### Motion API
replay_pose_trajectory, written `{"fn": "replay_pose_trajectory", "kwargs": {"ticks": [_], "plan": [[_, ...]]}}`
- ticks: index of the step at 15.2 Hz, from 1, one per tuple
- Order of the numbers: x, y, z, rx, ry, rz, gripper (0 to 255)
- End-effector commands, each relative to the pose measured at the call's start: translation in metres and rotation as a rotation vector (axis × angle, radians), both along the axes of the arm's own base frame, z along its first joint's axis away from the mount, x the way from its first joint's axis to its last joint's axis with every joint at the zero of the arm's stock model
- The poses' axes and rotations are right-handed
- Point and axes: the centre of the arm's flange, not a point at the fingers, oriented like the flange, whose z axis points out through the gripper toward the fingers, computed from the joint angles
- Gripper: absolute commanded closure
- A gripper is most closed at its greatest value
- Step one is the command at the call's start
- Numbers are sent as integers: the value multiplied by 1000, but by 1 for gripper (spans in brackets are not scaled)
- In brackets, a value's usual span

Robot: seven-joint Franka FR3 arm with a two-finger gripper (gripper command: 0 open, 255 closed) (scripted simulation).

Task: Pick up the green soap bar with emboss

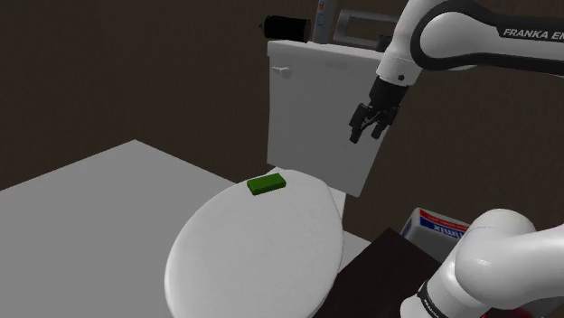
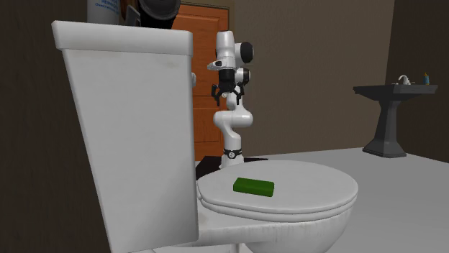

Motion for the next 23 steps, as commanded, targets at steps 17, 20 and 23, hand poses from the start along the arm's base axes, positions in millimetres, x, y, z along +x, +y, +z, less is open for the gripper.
{"fn": "replay_pose_trajectory", "kwargs": {"ticks": [17, 20, 23], "plan": [[152, 76, -133, 66, 117, -789, 0], [183, 77, -160, 78, 139, -936, 0], [213, 74, -187, 91, 161, -1084, 0]]}}
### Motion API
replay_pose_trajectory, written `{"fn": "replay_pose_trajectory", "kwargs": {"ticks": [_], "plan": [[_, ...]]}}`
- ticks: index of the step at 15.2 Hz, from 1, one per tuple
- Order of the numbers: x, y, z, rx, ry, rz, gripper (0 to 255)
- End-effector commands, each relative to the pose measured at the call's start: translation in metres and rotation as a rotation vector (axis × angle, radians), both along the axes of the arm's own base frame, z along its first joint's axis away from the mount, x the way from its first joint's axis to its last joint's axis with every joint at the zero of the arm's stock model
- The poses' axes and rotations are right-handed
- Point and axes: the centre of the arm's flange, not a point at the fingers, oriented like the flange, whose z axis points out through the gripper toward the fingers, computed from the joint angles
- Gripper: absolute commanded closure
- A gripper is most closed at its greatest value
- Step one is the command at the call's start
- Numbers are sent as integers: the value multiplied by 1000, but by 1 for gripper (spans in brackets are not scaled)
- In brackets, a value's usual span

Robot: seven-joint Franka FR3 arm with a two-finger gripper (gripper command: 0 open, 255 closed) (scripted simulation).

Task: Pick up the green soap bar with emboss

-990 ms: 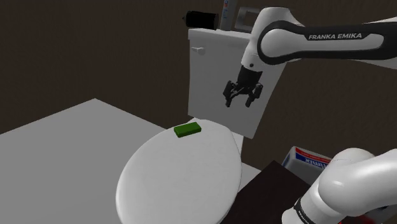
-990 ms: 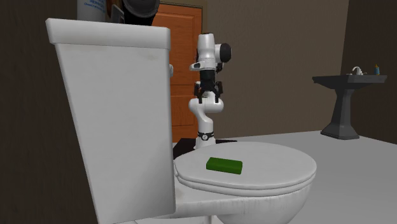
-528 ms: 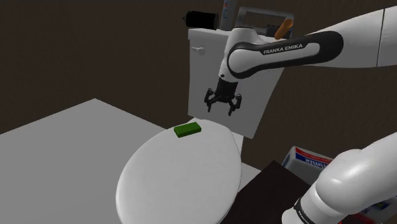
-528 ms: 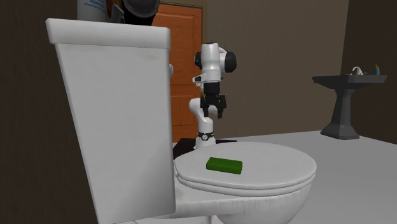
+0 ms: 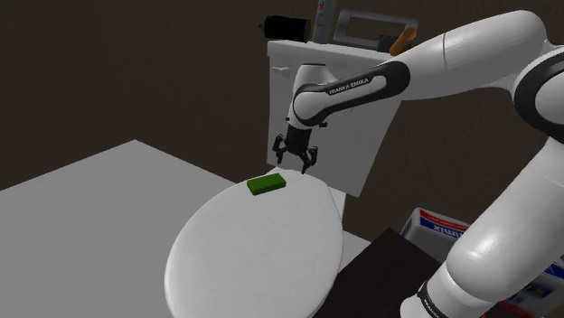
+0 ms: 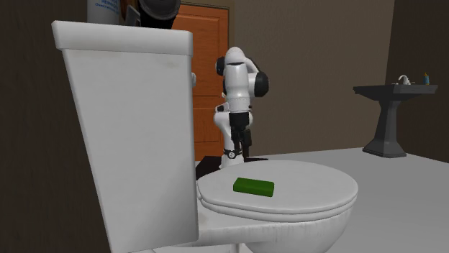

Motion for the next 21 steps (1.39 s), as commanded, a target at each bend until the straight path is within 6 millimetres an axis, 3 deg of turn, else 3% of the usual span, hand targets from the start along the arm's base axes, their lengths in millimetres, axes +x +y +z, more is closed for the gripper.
{"fn": "replay_pose_trajectory", "kwargs": {"ticks": [1, 6, 15, 16, 21], "plan": [[20, -2, -19, 9, 15, -106, 0], [63, -17, -63, 28, 49, -332, 0], [63, -17, -103, 28, 49, -332, 0], [63, -16, -102, 27, 49, -332, 255], [63, -16, -102, 28, 49, -332, 255]]}}
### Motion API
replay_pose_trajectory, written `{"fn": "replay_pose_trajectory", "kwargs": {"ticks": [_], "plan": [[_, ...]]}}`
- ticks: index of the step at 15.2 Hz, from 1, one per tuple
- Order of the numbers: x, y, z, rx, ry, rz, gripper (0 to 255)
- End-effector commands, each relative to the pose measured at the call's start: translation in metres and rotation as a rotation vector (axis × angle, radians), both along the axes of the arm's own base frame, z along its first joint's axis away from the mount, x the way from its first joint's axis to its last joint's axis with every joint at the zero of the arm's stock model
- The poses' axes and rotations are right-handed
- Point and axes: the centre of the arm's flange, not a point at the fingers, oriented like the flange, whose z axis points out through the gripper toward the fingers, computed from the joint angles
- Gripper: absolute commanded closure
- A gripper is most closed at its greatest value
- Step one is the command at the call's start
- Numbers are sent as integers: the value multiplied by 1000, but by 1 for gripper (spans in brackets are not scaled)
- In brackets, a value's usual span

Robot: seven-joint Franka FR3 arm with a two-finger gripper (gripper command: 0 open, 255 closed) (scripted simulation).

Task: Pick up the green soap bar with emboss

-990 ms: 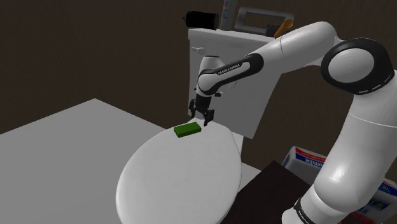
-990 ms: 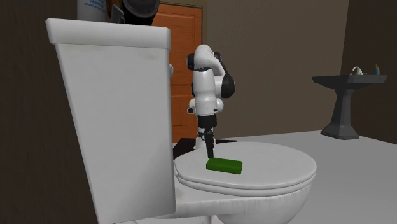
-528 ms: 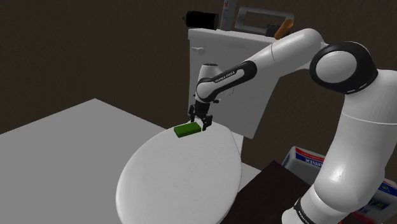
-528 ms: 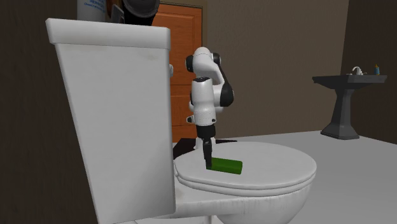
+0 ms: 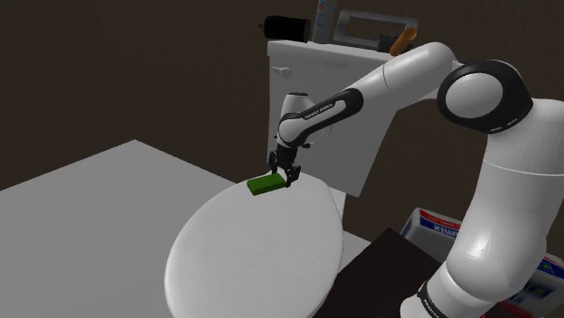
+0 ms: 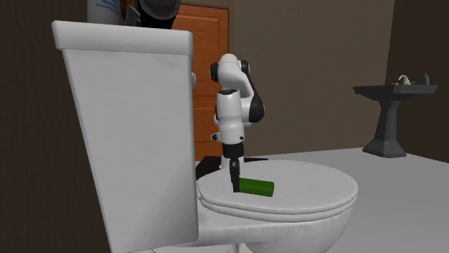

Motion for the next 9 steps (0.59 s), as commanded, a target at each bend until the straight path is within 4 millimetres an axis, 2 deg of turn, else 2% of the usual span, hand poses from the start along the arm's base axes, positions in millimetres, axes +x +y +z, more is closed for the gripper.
{"fn": "replay_pose_trajectory", "kwargs": {"ticks": [1, 4, 9], "plan": [[0, 1, -1, 0, 1, 1, 255], [0, 0, -2, 0, 1, 1, 255], [0, 0, 25, 0, 1, 1, 255]]}}
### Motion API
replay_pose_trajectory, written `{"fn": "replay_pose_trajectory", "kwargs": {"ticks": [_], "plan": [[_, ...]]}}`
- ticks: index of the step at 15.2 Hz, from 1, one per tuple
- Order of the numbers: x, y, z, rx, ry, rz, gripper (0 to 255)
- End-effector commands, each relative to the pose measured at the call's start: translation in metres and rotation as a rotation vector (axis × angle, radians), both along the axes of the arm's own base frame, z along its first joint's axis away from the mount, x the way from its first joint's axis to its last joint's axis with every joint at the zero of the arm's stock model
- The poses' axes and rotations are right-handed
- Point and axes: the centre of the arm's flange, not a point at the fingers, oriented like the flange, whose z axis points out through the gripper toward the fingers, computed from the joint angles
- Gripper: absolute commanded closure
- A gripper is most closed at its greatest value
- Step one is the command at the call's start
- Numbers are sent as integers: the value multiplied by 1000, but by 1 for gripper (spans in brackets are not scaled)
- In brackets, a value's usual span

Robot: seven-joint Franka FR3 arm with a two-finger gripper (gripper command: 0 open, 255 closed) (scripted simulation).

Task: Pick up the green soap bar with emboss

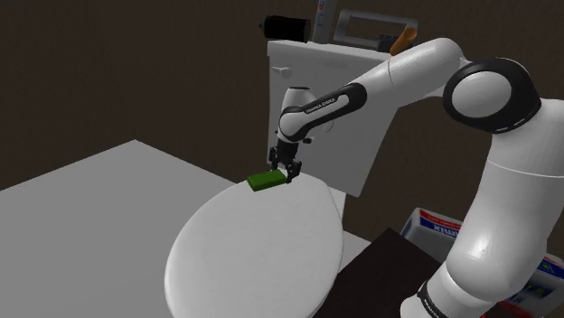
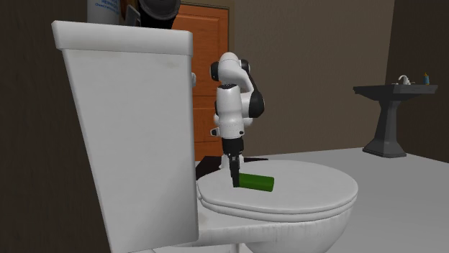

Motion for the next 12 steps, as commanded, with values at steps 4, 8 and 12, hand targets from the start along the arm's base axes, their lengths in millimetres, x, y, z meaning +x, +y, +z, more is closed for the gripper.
{"fn": "replay_pose_trajectory", "kwargs": {"ticks": [4, 8, 12], "plan": [[0, 1, 27, 0, 0, 0, 255], [0, 1, 48, 0, 0, 0, 255], [0, 1, 60, 0, 0, 0, 255]]}}
